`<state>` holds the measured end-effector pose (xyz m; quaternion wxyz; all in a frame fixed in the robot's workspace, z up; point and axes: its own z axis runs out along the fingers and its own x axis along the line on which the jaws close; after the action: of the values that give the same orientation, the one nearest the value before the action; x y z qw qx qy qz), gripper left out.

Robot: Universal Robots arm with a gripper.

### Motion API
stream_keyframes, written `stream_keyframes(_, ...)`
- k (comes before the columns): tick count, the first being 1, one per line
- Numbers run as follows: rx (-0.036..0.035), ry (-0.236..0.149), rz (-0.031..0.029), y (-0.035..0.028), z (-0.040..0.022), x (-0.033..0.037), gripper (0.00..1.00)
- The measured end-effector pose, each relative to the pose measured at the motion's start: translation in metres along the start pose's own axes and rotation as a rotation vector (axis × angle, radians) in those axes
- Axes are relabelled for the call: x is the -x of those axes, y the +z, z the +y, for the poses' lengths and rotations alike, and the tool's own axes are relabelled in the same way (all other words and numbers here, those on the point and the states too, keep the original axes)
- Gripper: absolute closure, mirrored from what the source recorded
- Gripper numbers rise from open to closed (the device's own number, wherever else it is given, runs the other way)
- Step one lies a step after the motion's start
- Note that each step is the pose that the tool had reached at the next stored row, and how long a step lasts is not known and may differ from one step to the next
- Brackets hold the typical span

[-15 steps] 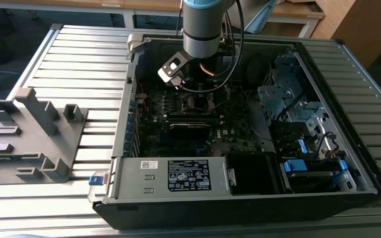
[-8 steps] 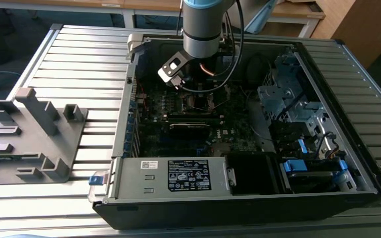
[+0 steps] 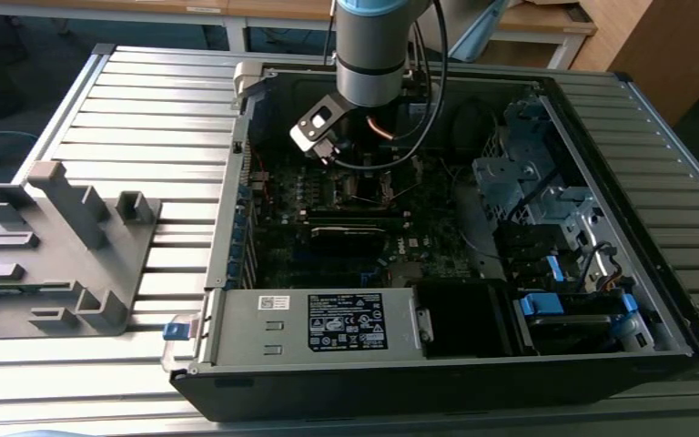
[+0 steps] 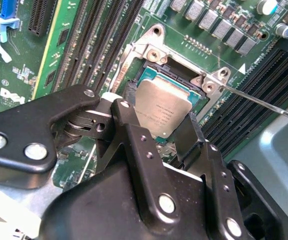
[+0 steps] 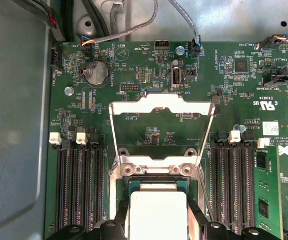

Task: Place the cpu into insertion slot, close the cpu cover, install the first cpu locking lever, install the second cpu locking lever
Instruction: 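Place the cpu into insertion slot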

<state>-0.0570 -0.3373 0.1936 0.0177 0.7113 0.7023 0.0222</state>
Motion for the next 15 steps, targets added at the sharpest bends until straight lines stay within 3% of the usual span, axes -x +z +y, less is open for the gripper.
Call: stream_keyframes(15,0.0000,0.000,0.0000,0.0034,-0.0002,0.0000,0.46)
